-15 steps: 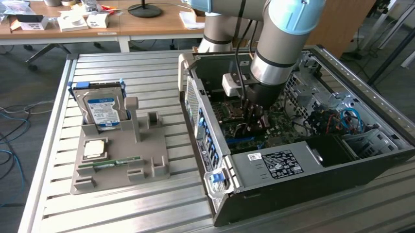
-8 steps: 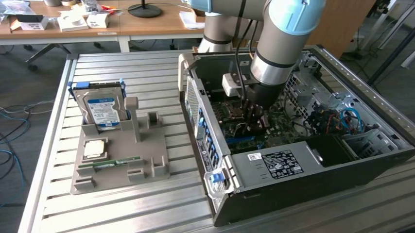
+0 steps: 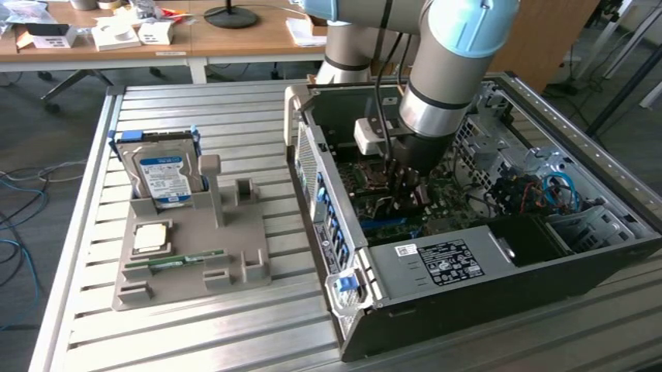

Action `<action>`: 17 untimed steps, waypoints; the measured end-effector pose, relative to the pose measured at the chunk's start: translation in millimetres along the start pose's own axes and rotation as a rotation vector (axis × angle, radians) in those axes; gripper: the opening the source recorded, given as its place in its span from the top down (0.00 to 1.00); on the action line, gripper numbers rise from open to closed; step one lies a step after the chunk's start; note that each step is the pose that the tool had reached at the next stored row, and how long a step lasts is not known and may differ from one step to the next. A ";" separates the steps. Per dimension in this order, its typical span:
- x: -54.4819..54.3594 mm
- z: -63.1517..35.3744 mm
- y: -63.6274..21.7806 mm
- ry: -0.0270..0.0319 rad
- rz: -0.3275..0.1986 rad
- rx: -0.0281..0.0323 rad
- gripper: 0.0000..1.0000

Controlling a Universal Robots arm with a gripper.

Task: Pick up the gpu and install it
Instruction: 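Insert the gpu into the slot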

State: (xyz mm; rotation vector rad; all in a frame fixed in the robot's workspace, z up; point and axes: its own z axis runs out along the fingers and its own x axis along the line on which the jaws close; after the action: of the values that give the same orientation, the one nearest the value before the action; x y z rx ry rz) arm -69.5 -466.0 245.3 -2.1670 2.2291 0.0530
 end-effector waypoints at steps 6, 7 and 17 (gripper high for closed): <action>0.0 1.1 0.1 -0.0001 0.000 0.0000 0.74; 0.0 1.1 0.1 -0.0001 0.000 0.0000 0.74; -0.1 1.4 0.1 0.0064 0.000 0.0004 0.74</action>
State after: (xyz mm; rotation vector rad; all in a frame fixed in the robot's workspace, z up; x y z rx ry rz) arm -69.6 -465.9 243.9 -2.1700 2.2323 0.0457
